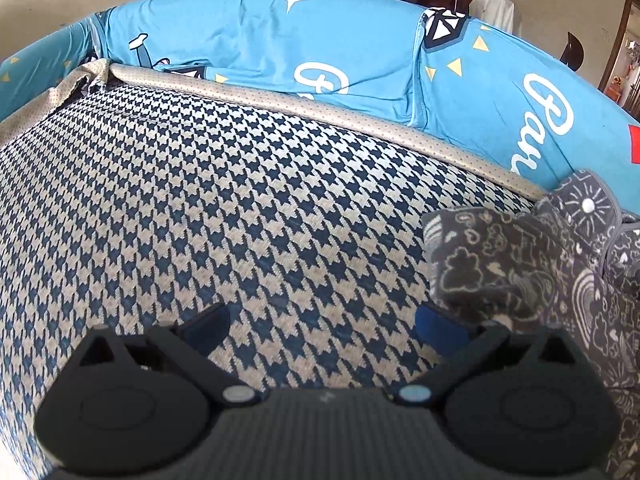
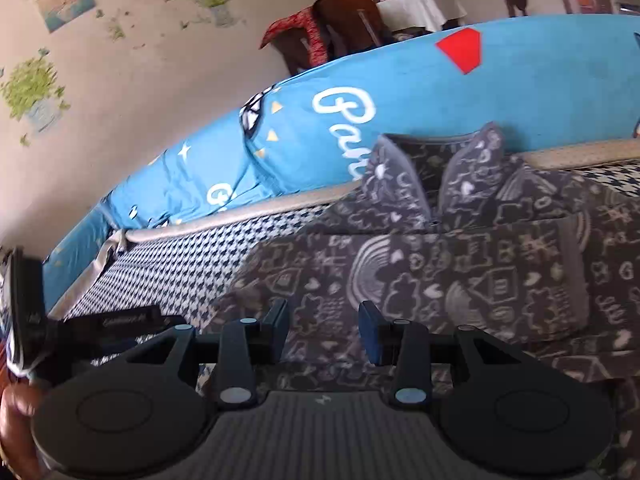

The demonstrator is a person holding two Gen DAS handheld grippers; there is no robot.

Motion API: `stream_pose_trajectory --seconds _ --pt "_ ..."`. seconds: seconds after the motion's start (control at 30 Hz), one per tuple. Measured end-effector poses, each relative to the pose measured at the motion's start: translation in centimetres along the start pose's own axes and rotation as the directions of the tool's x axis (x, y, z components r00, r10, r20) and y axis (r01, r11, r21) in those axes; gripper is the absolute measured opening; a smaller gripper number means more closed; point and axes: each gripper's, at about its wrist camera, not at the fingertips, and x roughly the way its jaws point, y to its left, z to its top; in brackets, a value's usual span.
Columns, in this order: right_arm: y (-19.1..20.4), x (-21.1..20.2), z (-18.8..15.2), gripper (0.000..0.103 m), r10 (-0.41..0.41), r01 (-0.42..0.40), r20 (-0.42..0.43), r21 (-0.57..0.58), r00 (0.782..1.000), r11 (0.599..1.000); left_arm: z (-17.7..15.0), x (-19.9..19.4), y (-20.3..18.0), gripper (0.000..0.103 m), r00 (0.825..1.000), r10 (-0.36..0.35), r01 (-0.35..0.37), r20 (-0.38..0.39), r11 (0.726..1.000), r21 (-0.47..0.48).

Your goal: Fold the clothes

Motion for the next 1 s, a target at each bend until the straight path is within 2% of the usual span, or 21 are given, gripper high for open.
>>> stream_pose_trajectory --seconds 0.13,0.23,0.4,0.57,0.7,1.0 --pt "2.5 1.1 -1.2 0.039 0.084 -0.088 -0.052 -0.078 0.995 0.993 1.2 2.0 0.7 0.103 0.996 -0.073 0.069 -0.057 0.996 -0.062" --pt "4.0 2.0 -2.2 0.039 0.135 -0.145 -0.088 -0.118 0.987 0.982 2.0 2.9 0.7 0.103 0.991 -0.112 0.106 -0.068 0.991 -0.085" --pt "5.8 3.2 -3.2 0.039 0.176 -0.195 -0.124 -0.154 0.976 0.969 3.0 4.3 0.3 0.103 0.976 -0.199 0.191 -0.085 0.977 -0.097" --pt "7.1 4.5 -3.7 0.039 0.207 -0.226 -0.126 -0.167 0.970 0.960 3.8 6.0 0.3 0.102 0.944 -0.304 0.287 -0.129 0.949 -0.134" --pt "8.1 5.8 -4.1 0.038 0.206 -0.225 -0.115 -0.191 0.972 0.955 4.4 7.3 0.0 0.102 0.904 -0.392 0.371 -0.170 0.918 -0.144" --pt "7.4 8.1 -3.9 0.038 0.116 -0.125 -0.053 -0.208 0.992 0.970 5.5 8.4 -0.3 0.103 0.854 -0.474 0.460 -0.214 0.880 -0.116"
